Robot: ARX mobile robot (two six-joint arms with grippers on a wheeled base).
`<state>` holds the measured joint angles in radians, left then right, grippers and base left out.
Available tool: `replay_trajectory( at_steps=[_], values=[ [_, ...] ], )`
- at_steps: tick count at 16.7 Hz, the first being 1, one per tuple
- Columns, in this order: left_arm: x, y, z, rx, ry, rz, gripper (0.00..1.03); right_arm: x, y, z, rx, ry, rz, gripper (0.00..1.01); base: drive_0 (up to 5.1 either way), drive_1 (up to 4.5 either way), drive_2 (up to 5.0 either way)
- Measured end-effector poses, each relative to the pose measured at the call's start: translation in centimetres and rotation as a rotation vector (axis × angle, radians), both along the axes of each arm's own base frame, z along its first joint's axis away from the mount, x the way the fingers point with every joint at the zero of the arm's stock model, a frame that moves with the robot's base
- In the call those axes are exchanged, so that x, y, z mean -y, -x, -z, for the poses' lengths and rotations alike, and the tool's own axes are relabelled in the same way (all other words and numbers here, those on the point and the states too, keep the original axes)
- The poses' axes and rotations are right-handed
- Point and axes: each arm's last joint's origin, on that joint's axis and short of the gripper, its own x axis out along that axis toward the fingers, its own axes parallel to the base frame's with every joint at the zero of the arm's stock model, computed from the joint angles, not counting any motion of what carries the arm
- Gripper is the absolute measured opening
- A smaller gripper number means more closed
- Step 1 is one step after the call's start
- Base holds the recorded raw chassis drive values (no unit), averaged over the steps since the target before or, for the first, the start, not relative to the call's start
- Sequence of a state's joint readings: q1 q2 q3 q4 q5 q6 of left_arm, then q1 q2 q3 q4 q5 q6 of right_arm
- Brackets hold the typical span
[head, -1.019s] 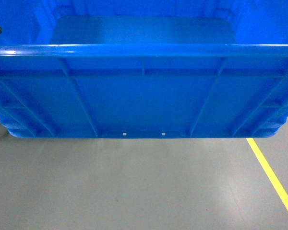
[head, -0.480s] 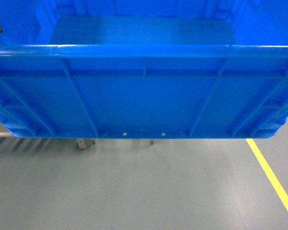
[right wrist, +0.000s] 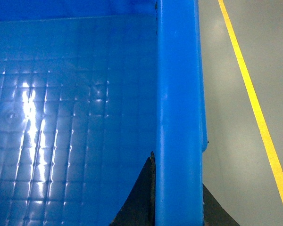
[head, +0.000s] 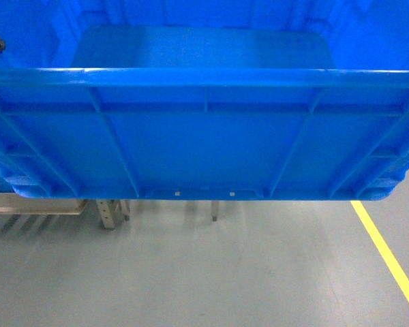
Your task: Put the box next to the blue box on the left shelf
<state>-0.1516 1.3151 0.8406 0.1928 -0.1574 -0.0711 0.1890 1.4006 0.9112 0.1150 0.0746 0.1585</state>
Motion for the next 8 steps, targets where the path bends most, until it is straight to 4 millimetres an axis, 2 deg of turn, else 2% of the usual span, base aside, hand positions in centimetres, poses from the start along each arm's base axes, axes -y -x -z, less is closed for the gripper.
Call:
replay_trajectory(
  at_steps=[8],
  values=[
    [0.01,-0.01,-0.06,0.007,0.002,0.001,0.16,0.17,0.06,-0.21,0.01,-0.001,0.002,0.08,-4.8,2.65,2.7]
  ],
)
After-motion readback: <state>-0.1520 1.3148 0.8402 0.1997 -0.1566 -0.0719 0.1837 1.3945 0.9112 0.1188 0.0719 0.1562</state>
